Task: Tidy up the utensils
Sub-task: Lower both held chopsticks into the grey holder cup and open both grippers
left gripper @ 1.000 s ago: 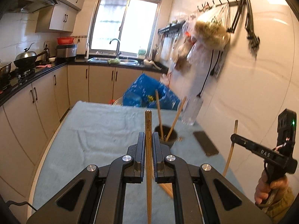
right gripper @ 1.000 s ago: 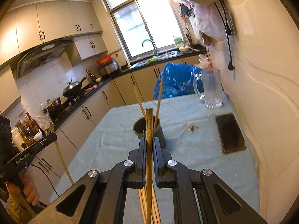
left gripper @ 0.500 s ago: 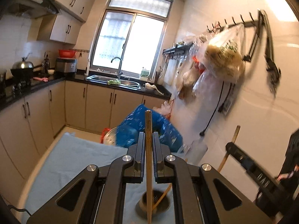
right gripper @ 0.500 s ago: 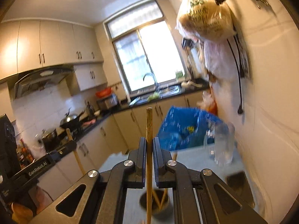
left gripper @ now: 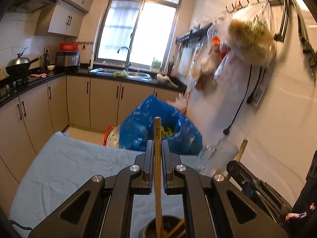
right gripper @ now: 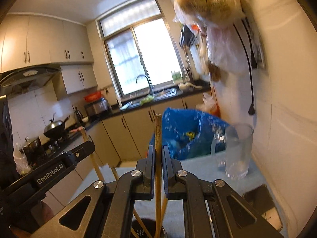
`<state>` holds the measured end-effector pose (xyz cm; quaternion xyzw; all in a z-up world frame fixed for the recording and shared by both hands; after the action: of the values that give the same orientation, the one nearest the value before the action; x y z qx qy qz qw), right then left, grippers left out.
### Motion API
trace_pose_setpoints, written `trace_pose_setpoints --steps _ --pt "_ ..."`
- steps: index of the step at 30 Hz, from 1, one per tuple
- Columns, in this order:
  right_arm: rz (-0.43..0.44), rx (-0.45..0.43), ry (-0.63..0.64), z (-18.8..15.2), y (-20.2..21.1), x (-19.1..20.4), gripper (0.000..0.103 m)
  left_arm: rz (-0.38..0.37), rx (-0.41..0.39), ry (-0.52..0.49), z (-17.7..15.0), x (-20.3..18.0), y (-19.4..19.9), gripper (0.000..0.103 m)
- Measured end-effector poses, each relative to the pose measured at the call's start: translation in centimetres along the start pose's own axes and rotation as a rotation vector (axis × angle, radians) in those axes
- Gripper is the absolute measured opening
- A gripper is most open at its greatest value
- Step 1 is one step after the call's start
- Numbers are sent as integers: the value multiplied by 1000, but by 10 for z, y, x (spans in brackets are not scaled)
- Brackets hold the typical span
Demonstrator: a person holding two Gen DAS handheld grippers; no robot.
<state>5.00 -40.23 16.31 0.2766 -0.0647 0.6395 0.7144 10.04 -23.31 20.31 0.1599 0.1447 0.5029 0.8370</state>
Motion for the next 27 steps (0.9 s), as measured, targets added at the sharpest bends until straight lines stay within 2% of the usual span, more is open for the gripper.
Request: trace_pose_setpoints --steps 7,12,17,21,23,25,27 --pt "16 80 -48 -13 -11 -13 8 9 24 -5 -10 0 8 7" --pt "11 83 -45 -11 -2 -12 22 18 27 28 -8 12 31 9" --pt "12 48 -25 -3 29 -7 33 39 -10 55 -6 26 71 25" --pt "11 56 9 -9 56 -4 45 73 -18 77 -22 43 115 32" --pt "0 95 33 -22 65 -6 53 92 -6 99 -38 52 130 42" --pt "-6 167 56 -44 68 -12 55 119 32 118 -62 60 141 43" --pt "-10 293 98 -82 65 -19 55 137 112 122 -91 67 144 43"
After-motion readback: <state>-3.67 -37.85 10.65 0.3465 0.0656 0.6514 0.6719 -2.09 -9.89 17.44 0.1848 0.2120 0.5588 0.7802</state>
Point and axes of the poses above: each gripper's, at about its wrist camera, not at the fingertips, and y roughly against the way its jaws point, x to its left, z to its top, the point moved 2 cm from there along -y, roughly the way its jaws point, and after that the axes turned 9 degrees about -y, right-handed, at the moved point
